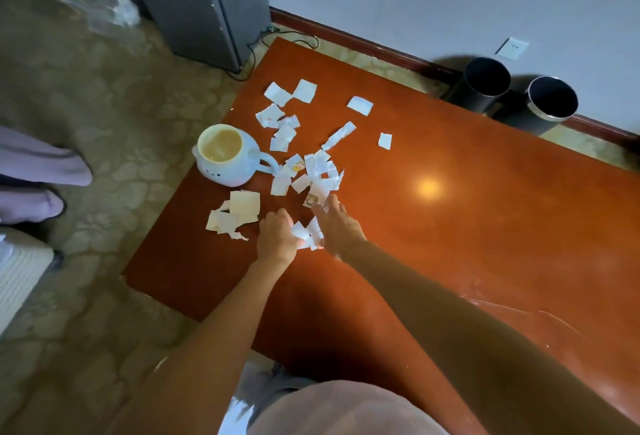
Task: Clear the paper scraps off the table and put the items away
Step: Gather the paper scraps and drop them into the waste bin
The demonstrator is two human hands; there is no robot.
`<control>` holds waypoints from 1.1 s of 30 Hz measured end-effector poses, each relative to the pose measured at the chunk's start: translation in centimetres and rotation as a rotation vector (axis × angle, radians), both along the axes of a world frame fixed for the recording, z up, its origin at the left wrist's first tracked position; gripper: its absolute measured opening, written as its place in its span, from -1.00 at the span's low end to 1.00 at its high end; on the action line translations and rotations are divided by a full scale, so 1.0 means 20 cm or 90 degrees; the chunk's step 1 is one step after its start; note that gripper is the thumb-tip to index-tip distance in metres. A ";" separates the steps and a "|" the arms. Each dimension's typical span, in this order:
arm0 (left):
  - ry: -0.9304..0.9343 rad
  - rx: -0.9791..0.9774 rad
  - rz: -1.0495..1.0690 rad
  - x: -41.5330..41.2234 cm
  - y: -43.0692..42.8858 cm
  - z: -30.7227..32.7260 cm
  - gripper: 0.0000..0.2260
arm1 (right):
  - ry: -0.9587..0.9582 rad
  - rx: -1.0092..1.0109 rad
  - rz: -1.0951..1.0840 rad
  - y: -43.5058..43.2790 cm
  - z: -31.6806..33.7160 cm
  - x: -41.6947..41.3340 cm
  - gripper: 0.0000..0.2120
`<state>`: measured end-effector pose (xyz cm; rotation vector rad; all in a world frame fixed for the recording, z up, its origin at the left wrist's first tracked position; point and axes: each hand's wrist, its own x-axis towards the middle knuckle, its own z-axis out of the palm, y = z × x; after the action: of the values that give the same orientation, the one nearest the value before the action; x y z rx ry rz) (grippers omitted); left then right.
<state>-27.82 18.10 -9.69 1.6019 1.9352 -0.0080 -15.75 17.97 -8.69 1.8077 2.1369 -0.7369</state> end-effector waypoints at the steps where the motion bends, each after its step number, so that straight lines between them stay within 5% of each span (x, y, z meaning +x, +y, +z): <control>1: -0.004 -0.002 0.005 0.00 0.00 0.00 -0.62 | -0.003 0.008 0.006 0.00 0.00 0.00 -0.30; 8: -0.086 -0.027 0.045 0.00 -0.01 0.00 -0.68 | 0.061 -0.026 -0.035 -0.01 0.01 0.03 -0.73; 14: -0.137 -0.028 0.092 -0.05 0.01 0.04 -0.67 | 0.156 -0.032 -0.146 -0.01 0.06 0.07 -0.89; 21: -0.121 -0.067 0.012 -0.07 -0.01 0.07 -0.53 | 0.192 -0.102 -0.116 -0.06 0.03 0.03 -0.56; 25: -0.091 -0.053 -0.026 -0.04 -0.05 0.05 -0.54 | 0.182 -0.102 -0.119 -0.07 0.01 0.04 -0.81; 33: -0.063 0.010 -0.003 -0.01 -0.03 0.05 -0.66 | 0.195 -0.079 -0.163 -0.07 0.01 0.07 -0.89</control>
<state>-27.95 17.55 -8.77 1.5858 1.8600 0.0831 -14.39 16.62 -8.44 2.0334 1.9939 -1.2521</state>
